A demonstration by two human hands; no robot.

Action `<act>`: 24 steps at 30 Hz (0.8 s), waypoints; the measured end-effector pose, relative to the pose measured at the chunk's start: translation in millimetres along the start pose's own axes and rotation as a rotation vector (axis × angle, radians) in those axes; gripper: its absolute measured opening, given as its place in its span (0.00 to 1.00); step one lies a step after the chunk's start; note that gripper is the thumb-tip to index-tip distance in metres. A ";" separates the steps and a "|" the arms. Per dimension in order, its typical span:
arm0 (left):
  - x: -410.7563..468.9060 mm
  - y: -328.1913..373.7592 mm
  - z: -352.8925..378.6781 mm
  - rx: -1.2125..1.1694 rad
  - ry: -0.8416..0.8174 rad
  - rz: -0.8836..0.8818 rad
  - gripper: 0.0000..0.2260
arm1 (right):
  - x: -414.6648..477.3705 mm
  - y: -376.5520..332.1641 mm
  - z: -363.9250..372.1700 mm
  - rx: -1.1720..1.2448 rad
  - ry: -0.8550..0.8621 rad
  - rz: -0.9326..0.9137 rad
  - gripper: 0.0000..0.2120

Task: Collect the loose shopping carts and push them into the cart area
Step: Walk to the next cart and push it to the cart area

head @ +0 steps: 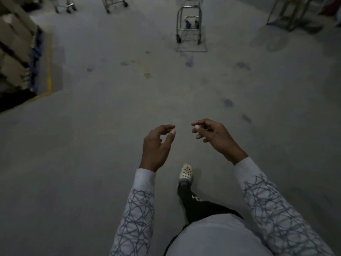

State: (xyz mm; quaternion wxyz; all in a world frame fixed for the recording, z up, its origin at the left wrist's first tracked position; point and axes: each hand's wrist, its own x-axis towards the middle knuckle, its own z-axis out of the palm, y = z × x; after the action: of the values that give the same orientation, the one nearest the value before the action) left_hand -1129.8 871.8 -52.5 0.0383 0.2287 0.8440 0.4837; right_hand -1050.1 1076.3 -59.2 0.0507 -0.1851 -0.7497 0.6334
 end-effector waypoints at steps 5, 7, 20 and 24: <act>107.4 -38.7 14.0 -0.020 -0.131 0.005 0.07 | 117.5 4.3 -5.5 0.061 0.104 0.040 0.08; 158.4 -52.7 11.4 -0.026 -0.153 0.004 0.07 | 170.8 -3.6 -10.2 0.076 0.132 0.039 0.08; 499.1 -78.1 52.0 -0.155 -0.189 0.016 0.05 | 444.6 -73.1 -76.1 0.017 0.238 0.025 0.06; 603.8 -100.2 83.4 -0.181 -0.267 0.042 0.05 | 530.6 -71.8 -95.0 0.020 0.322 0.068 0.06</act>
State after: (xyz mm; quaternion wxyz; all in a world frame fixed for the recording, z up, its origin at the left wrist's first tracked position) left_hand -1679.8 1151.1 -85.7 0.1605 0.3041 0.7795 0.5236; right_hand -1527.4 1336.8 -55.5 0.1504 -0.3089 -0.7188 0.6044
